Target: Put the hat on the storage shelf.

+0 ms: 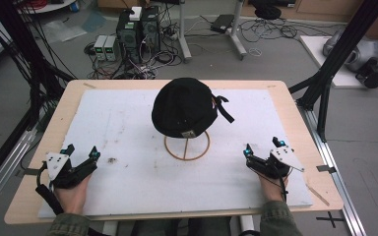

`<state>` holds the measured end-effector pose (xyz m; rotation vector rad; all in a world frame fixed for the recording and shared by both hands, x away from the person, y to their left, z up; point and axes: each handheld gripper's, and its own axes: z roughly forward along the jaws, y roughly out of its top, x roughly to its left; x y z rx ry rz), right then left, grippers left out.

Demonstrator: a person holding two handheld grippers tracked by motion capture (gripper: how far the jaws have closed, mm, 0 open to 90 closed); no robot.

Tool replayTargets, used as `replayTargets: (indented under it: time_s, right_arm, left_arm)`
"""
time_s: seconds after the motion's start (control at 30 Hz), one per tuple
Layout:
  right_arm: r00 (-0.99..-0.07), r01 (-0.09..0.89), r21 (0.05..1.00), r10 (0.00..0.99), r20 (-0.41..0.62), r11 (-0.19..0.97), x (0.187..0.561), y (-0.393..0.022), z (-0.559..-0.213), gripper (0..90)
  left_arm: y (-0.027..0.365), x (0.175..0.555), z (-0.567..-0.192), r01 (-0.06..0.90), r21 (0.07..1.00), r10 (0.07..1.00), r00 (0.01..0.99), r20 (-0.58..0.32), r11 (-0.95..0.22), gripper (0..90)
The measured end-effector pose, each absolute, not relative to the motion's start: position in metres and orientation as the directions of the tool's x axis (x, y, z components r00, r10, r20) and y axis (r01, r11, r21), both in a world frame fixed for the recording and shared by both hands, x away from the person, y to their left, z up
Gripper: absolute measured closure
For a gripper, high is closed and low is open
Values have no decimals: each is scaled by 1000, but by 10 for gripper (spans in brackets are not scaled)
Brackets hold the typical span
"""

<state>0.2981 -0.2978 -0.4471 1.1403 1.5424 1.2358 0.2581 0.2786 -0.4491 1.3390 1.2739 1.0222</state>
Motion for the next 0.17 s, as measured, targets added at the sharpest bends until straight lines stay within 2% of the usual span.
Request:
replayTargets:
  time_s: [0.17]
  right_arm:
    - [-233, 145, 985, 971, -57, 93, 298, -300, -446, 36]
  left_arm:
    - [280, 259, -449, 180, 982, 992, 105, -70, 50, 214]
